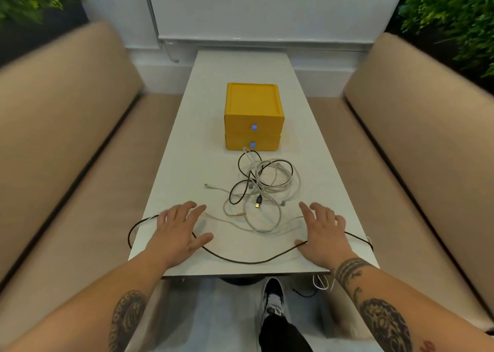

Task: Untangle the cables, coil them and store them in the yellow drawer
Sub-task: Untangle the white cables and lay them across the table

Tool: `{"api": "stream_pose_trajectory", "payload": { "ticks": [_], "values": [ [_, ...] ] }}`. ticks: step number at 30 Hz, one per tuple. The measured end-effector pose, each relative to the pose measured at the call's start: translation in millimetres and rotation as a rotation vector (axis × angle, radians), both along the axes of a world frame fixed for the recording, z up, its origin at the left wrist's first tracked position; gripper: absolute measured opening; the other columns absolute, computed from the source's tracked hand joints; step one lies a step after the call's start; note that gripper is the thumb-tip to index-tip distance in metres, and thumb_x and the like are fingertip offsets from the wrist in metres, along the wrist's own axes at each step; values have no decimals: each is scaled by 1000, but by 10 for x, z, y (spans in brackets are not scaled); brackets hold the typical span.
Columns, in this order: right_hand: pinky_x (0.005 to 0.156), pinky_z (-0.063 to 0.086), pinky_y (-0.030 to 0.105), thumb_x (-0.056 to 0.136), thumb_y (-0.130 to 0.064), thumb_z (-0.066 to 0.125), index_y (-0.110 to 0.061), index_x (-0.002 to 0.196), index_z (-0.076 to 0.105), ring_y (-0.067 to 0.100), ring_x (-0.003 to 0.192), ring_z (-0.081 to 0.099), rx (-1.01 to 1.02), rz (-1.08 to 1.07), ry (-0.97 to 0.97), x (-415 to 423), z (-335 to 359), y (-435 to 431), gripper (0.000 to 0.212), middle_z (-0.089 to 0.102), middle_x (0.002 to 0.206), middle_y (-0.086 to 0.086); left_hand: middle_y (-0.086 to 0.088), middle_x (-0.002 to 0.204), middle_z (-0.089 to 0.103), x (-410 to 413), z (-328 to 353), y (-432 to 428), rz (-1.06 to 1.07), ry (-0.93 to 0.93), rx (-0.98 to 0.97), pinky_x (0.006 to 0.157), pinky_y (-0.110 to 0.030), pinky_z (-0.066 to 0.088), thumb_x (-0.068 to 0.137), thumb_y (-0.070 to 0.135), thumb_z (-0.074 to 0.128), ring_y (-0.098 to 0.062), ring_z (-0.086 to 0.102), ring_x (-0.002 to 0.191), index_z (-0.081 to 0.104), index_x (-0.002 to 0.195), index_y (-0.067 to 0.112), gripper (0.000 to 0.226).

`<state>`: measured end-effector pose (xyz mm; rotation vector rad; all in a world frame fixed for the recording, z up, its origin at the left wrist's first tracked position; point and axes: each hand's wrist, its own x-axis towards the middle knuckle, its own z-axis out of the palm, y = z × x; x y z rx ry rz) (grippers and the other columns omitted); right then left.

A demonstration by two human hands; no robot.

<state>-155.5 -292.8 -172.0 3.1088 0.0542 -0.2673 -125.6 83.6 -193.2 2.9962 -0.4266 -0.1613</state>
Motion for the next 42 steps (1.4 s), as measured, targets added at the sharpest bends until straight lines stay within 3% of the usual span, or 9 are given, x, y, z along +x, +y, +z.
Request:
{"api": "stream_pose_trajectory", "payload": {
  "ticks": [5, 7, 10, 20, 22, 26, 31, 36, 42],
  "values": [
    [104, 30, 43, 104, -37, 34, -25, 130, 50, 25, 127, 41, -66, 167, 66, 179, -56, 3, 32, 50, 130, -1, 8, 154, 27, 172, -118, -58, -22, 115, 56, 121, -52, -6, 78, 87, 9, -20, 9, 150, 36, 145, 36, 88],
    [94, 34, 40, 107, -37, 27, -22, 113, 53, 25, 111, 49, -51, 137, 64, 179, -28, -71, 31, 59, 113, -1, 9, 124, 43, 179, -197, -3, -17, 55, 54, 120, -52, 13, 79, 88, 4, -20, 34, 129, 57, 107, 33, 82],
    [84, 38, 35, 107, -39, 32, -23, 96, 49, 25, 100, 59, 23, 86, 168, 171, -25, -251, 26, 65, 100, -5, 14, 84, 42, 77, -320, 78, 12, -113, 28, 85, -37, 31, 88, 77, 6, -14, 40, 87, 64, 75, 31, 75],
    [56, 33, 30, 78, -87, 32, -15, 68, 45, 12, 60, 50, 244, 87, 171, 366, 96, -455, 74, 52, 61, -1, 2, 67, 57, 371, -111, 178, -3, 145, -168, 64, -33, 41, 79, 79, 10, -18, 55, 71, 47, 68, 18, 72],
    [57, 34, 32, 79, -89, 21, -15, 68, 47, 14, 61, 51, 309, 77, 146, 360, 63, -458, 79, 53, 61, 0, 5, 72, 58, 350, -119, 225, -37, 156, -172, 63, -31, 38, 80, 79, 12, -15, 56, 73, 47, 70, 24, 66],
    [67, 36, 33, 103, -55, 28, -27, 74, 42, 17, 70, 51, 175, 150, 198, 237, -46, -517, 43, 52, 68, -7, 9, 99, 69, 250, -138, 288, -89, 101, -236, 82, -35, 49, 88, 63, 18, -19, 62, 95, 69, 103, 33, 60],
    [75, 39, 33, 102, -54, 24, -27, 91, 55, 18, 85, 54, -26, 143, 235, 51, -123, -804, 42, 59, 86, -6, 3, 69, 60, 134, -263, 494, -230, -242, -192, 60, -31, 39, 84, 24, 33, -28, 58, 66, 77, 98, 21, 46],
    [84, 36, 35, 103, -49, 39, -29, 107, 69, 21, 98, 51, 10, 107, -53, 112, -188, -792, 36, 60, 99, -4, 1, 85, 61, 96, -401, 437, -86, -300, -267, 72, -40, 43, 90, 30, 38, -21, 41, 86, 80, 97, 25, 43],
    [107, 35, 45, 101, -39, 52, -47, 136, 56, 23, 129, 43, 54, 22, -3, 2, -322, -781, 36, 54, 135, -7, 2, 91, 66, 24, -353, 472, -26, -267, -324, 75, -42, 48, 101, 53, 34, -24, 52, 89, 79, 105, 33, 50]
  ]
}}
